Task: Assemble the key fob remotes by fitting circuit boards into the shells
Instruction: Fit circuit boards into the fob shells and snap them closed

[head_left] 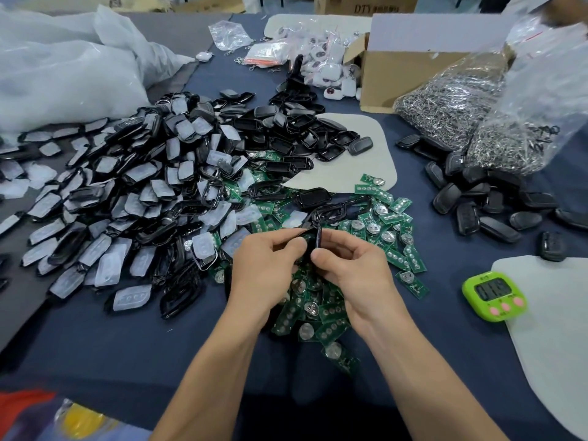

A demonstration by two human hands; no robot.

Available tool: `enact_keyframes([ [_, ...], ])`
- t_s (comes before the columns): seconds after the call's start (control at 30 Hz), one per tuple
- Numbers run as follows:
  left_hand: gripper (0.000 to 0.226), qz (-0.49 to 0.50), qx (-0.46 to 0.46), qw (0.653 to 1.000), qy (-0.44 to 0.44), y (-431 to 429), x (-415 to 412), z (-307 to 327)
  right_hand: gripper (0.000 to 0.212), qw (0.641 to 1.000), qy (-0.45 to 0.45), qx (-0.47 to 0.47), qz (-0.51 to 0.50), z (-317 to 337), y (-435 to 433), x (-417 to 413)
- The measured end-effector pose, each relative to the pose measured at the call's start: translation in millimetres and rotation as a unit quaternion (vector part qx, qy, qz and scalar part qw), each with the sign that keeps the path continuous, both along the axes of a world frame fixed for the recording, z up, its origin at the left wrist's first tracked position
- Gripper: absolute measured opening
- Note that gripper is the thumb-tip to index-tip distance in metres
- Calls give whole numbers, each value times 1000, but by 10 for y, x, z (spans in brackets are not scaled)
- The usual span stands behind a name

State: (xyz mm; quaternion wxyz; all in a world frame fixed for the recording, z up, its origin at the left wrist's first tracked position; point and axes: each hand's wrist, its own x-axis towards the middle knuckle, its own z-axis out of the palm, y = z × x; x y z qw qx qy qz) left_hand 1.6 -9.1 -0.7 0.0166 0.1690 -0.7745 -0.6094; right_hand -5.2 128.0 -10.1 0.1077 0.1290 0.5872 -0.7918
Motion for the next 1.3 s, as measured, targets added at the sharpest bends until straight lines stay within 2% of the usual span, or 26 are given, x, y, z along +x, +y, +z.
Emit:
enact_keyframes([
  [0.1, 29, 30, 29, 999, 0, -11, -11, -47, 30, 1000, 5, 14, 9, -12, 8, 1],
  [0.17, 23, 46, 26, 999, 7, 0, 6, -59, 30, 999, 13, 25, 14, -23, 7, 7],
  [0.33, 27, 34, -5, 999, 22, 58, 43, -48, 34, 998, 40, 33, 20, -34, -9, 8],
  [0.53, 35, 3, 129, 991, 19, 38, 37, -40, 34, 998, 42, 52, 22, -33, 52, -41],
  [0.7, 41, -10, 139, 990, 20, 41, 33, -42, 36, 990, 58, 126, 17, -14, 47, -42],
  [0.77, 46, -29, 125, 992, 16, -12, 31, -43, 38, 981, 69, 180, 22, 6, 69, -48],
  [0.9, 56, -95, 28, 995, 29, -170, 12, 28, 40, 955, 105, 267, 71, 62, 139, -40],
  [1.03, 55, -81, 0, 996, 39, -181, -2, 68, 44, 941, 122, 302, 91, 122, 131, -44],
  [1.1, 51, -85, -1, 995, 51, -146, 1, 78, 44, 945, 118, 296, 70, 135, 125, -47],
  [1.17, 34, -75, 29, 995, 55, -84, -22, 108, 45, 937, 131, 320, 46, 147, 96, -36],
  [1.23, 18, -35, 31, 998, 46, -28, -78, 121, 51, 911, 176, 372, 36, 160, 41, -4],
  [1.3, 22, -2, 19, 999, 31, 1, -128, 113, 52, 868, 237, 435, 27, 159, -17, 25],
])
